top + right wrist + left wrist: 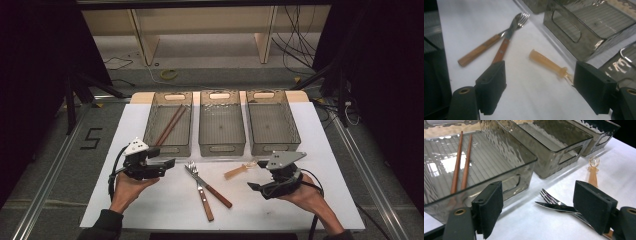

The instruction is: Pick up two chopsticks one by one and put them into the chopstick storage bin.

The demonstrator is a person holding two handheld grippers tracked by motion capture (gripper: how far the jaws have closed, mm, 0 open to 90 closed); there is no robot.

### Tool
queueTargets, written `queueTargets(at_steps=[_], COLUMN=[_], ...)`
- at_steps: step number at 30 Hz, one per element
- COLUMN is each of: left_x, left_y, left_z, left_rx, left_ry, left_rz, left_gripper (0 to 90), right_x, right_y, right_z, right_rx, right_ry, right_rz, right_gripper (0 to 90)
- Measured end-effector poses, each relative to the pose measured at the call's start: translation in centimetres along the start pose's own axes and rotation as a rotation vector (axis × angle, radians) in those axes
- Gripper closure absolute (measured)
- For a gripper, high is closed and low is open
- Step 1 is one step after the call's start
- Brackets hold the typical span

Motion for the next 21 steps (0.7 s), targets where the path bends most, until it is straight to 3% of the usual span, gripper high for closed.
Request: queueTargets(at_steps=[8,13,21], left_x=[-1.2,-1.3,-2.2], left_y=[0.3,0.9,1.3], left_z=[1.2,2.0,2.7], left_rx=[-0.003,-0.016,-0.019], left_ry=[-0.018,-0.015,-0.031], left_rz=[0.013,0.031,0.035], left_gripper=[22.6,22.0,21.1], right_x=[1.2,1.4,2.0], right_y=[-1.6,-2.7,-4.2], right_z=[1.4,2.2,3.0], right_rx=[0.024,0.031,0.045], right_ry=[0.095,0.119,0.144], right_rz=[-0.153,-0.225,-0.274], right_gripper=[28.0,28.2,28.3])
Point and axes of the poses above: each handheld gripper's, and its own axes: y roughly backward along the jaws, x roughly out of its top, z roughly to its right, the point moved 8 cm from there along -y, roughly forward along the jaws, and after that the axes turned 14 degrees about x, right-handed, at the moved point
